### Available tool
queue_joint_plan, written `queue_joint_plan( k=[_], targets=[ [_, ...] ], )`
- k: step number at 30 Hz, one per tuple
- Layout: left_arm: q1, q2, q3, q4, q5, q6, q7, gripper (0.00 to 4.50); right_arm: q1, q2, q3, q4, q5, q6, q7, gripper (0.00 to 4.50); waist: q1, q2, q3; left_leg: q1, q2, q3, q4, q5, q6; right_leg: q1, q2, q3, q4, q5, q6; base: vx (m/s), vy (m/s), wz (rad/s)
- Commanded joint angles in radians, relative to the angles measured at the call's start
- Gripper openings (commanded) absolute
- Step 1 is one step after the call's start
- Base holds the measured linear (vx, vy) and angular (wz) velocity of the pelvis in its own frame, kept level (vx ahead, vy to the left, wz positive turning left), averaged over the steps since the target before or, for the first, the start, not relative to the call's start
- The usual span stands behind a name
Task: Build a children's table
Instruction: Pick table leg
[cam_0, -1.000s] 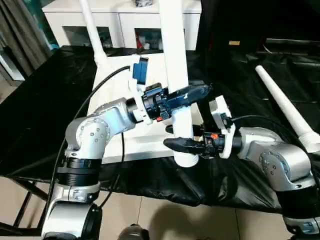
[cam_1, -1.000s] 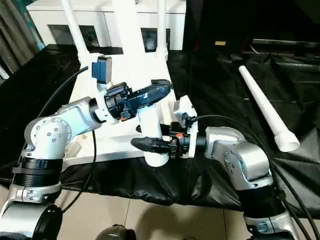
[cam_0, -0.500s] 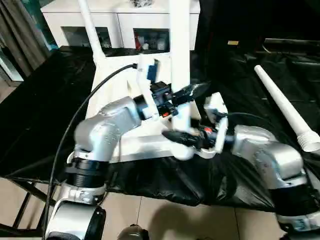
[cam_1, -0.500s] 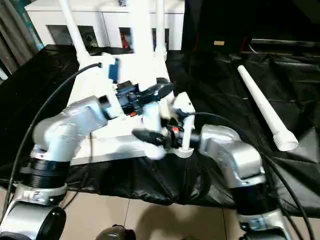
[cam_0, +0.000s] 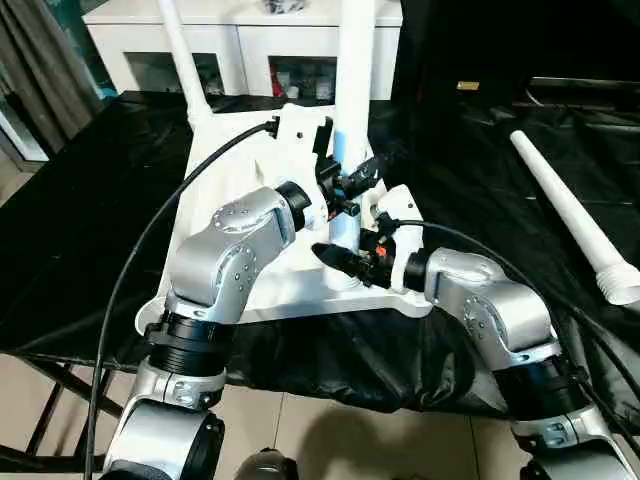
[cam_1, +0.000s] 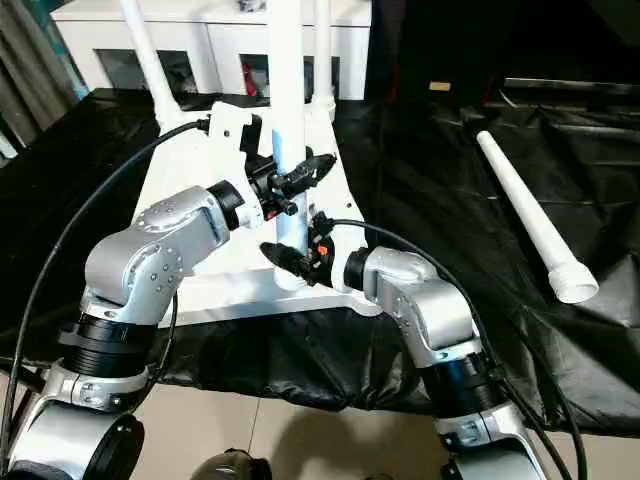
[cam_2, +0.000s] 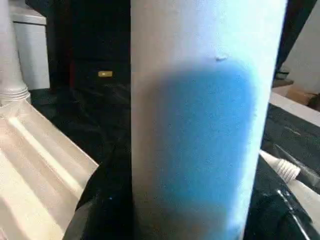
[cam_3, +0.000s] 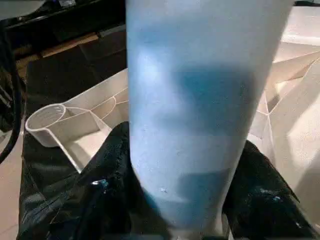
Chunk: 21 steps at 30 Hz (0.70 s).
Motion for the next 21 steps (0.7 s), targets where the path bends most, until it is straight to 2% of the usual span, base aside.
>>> queue_joint_plan(
  k=[1,3,4,6,8,11,12,13,17,19,21],
  targets=[
    [-0.017,-0.008,0.000,-0.025,0.001,0.017,0.011,1.87,-0.016,0.007,0.007,0.003,-0.005,-0.012,-0.005,1.99,-0.006,-0.016,-0.086,0.024,0.073,-0.044,-0.074,-0.129,0.004,0.049,-0.078,0.062,-0.075,-0.178,-0.159,0.000,0.000,0.00],
    [-0.017,-0.008,0.001,-0.025,0.000,0.018,0.014,1.87,-0.015,0.006,0.000,0.003,-0.001,-0.012,-0.005,1.98,-0.006,-0.016,-0.087,0.024,0.072,-0.044,-0.073,-0.131,0.006,0.049,-0.078,0.063,-0.075,-0.171,-0.162,0.000,0.000,0.00],
    [-0.018,-0.006,-0.001,-0.025,0.002,0.018,0.013,2.22,-0.014,0.005,-0.004,0.002,0.000,-0.013,-0.003,1.97,-0.006,-0.017,-0.086,0.024,0.071,-0.043,-0.073,-0.132,0.007,0.050,-0.079,0.063,-0.076,-0.176,-0.162,0.000,0.000,0.00],
    [-0.018,-0.001,-0.004,-0.027,-0.008,0.029,-0.004,2.57,-0.011,0.003,-0.008,-0.001,0.004,-0.014,0.000,1.97,-0.006,-0.016,-0.087,0.024,0.072,-0.044,-0.073,-0.131,0.007,0.050,-0.079,0.062,-0.075,-0.182,-0.161,0.000,0.000,0.00],
    [-0.022,-0.002,0.016,-0.016,-0.030,0.035,-0.016,2.62,-0.007,-0.007,-0.014,-0.010,0.013,-0.020,0.018,1.96,-0.006,-0.013,-0.086,0.026,0.072,-0.044,-0.073,-0.137,0.003,0.048,-0.077,0.062,-0.076,-0.180,-0.164,0.000,0.000,0.00],
    [-0.024,0.013,0.022,0.004,-0.027,0.014,-0.035,2.96,-0.001,-0.022,-0.025,-0.027,0.034,-0.027,0.057,1.96,-0.004,-0.013,-0.087,0.024,0.071,-0.044,-0.072,-0.137,0.008,0.051,-0.078,0.062,-0.075,-0.170,-0.165,0.000,0.000,0.00],
    [-0.021,0.021,0.039,0.020,-0.043,-0.001,-0.060,3.03,0.001,-0.033,-0.039,-0.048,0.066,-0.026,0.096,1.96,-0.004,-0.014,-0.087,0.024,0.071,-0.044,-0.072,-0.138,0.012,0.051,-0.078,0.062,-0.075,-0.169,-0.164,0.000,0.000,0.00],
    [-0.017,0.024,0.050,0.026,-0.062,-0.003,-0.081,3.08,0.002,-0.041,-0.045,-0.060,0.082,-0.021,0.116,1.96,-0.004,-0.018,-0.087,0.024,0.070,-0.042,-0.072,-0.137,0.015,0.052,-0.078,0.062,-0.077,-0.169,-0.163,0.000,0.000,0.00],
    [0.008,0.042,0.122,0.063,-0.181,0.013,-0.213,3.10,0.019,-0.089,-0.066,-0.119,0.173,0.003,0.247,1.95,0.000,-0.014,-0.088,0.024,0.071,-0.043,-0.069,-0.126,0.026,0.053,-0.080,0.061,-0.073,-0.163,-0.176,0.000,0.000,0.00],
    [0.011,0.049,0.136,0.080,-0.196,0.019,-0.236,3.10,0.026,-0.110,-0.064,-0.132,0.188,0.008,0.285,1.94,0.000,-0.013,-0.089,0.025,0.071,-0.042,-0.068,-0.122,0.032,0.052,-0.077,0.060,-0.071,-0.149,-0.182,0.000,0.000,0.00],
    [0.009,0.059,0.151,0.103,-0.212,0.030,-0.257,3.10,0.037,-0.145,-0.056,-0.144,0.197,0.011,0.335,1.93,0.000,-0.014,-0.086,0.025,0.071,-0.041,-0.070,-0.144,0.032,0.052,-0.078,0.060,-0.075,-0.177,-0.181,0.000,0.000,0.00]
  ],
)
